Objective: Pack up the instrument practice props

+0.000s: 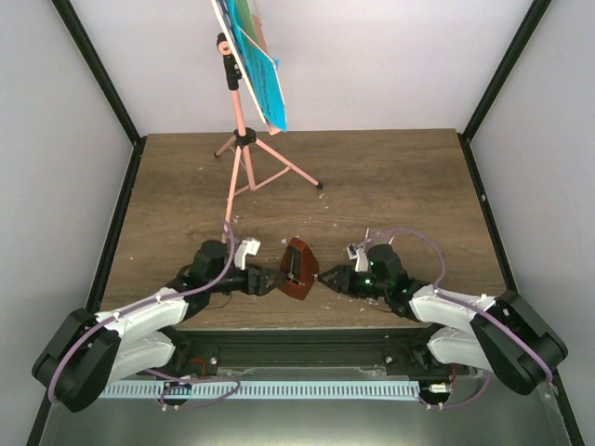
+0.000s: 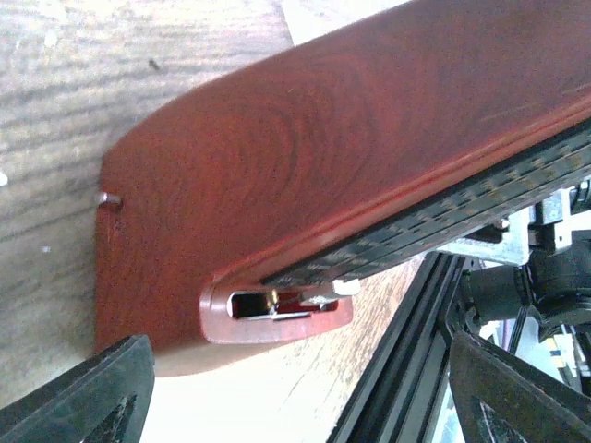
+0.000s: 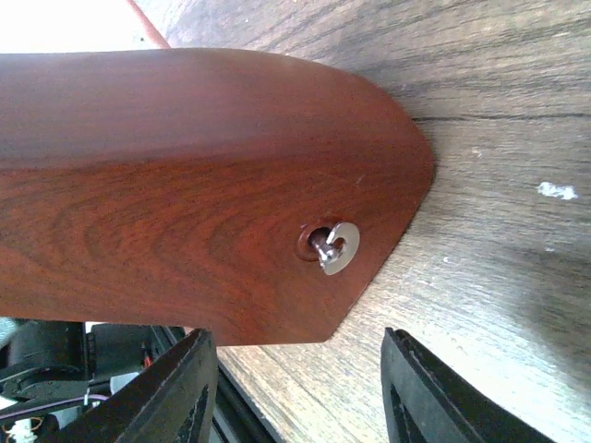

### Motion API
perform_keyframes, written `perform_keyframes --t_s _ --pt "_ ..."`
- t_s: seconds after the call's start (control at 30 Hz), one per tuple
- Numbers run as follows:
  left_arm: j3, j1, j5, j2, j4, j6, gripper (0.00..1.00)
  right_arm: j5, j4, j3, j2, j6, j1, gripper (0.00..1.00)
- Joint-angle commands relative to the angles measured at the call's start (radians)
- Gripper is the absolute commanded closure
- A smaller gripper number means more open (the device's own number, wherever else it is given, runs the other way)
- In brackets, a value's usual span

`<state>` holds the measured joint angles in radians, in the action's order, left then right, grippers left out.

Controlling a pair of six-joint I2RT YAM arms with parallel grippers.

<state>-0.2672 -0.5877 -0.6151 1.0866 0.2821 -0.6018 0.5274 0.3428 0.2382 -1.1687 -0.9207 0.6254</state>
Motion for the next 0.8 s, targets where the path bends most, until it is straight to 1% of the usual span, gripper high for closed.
perform_keyframes --t_s 0.0,0.17,0.47,0.6,0.77 --pt "-0.037 0.004 0.017 0.002 0.06 0.108 0.12 -0.036 0.029 0.055 -0.025 0.037 0.007 0.52" --pt "-0.051 0.003 -0.01 0.047 0.075 0.147 0.13 -0.054 0.017 0.085 -0.053 0.063 0.007 0.53" --pt "-0.027 0.0 -0.067 0.096 0.18 0.124 0.15 -0.081 0.063 0.133 -0.115 0.099 0.007 0.53" --pt "-0.028 -0.023 -0.103 0.137 0.226 0.093 0.16 -0.07 0.103 0.154 -0.153 0.09 0.007 0.53" --pt "-0.022 -0.067 -0.078 0.15 0.23 0.08 0.17 -0.081 0.122 0.174 -0.183 0.1 0.005 0.53"
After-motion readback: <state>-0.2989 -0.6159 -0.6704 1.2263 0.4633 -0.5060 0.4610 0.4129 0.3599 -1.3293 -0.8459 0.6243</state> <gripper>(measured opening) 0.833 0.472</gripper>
